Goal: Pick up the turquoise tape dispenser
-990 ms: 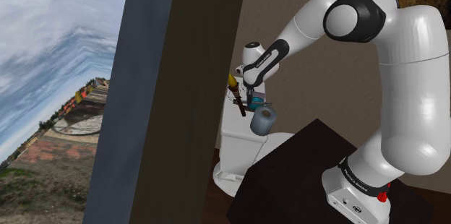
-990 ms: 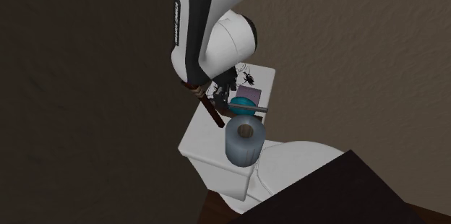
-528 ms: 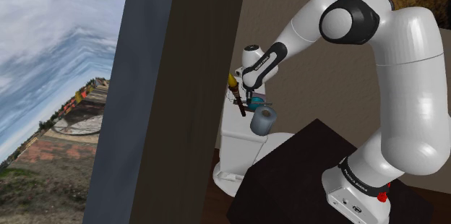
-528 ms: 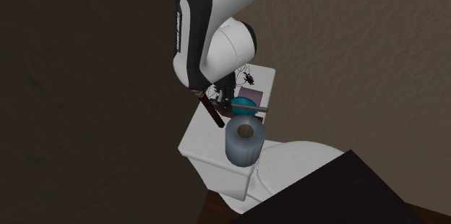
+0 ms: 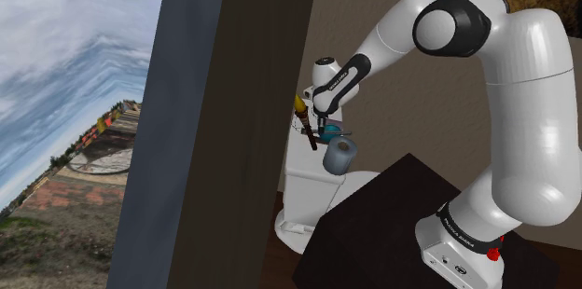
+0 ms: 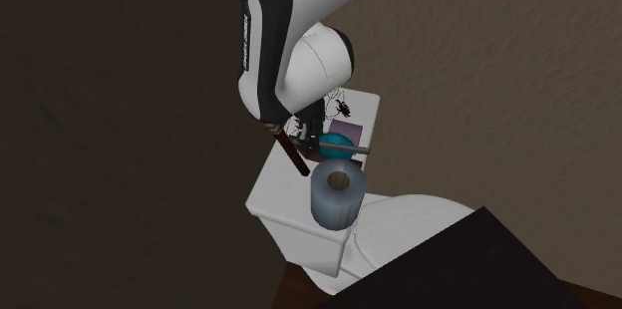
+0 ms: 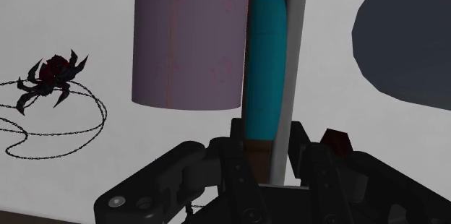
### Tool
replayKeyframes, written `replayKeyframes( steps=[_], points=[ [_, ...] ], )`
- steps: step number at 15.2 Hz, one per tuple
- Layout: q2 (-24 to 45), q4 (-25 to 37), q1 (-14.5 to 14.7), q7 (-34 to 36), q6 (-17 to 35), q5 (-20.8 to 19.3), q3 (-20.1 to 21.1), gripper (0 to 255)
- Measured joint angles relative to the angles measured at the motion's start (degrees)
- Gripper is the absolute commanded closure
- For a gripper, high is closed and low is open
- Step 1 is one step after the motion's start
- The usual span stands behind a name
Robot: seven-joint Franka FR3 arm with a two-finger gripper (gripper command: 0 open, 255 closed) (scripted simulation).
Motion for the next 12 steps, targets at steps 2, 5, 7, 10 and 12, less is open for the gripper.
replayKeyframes(
  steps=[2,5,7,10,12],
  points=[
    [-1.27,-0.47,0.06,-0.1,-0.8,0.0,-0.02,255],
    [-3.17,-0.98,0.07,-0.4,-2.17,0.04,-0.01,255],
    [-4.72,-1.62,0.1,-0.58,-3.08,0.03,-0.05,255],
    [-6.54,-2.0,0.15,-0.82,-4.49,0.06,-0.05,255],
    [-8.16,-2.72,0.29,-0.88,-5.39,0.04,-0.07,255]
  ],
)
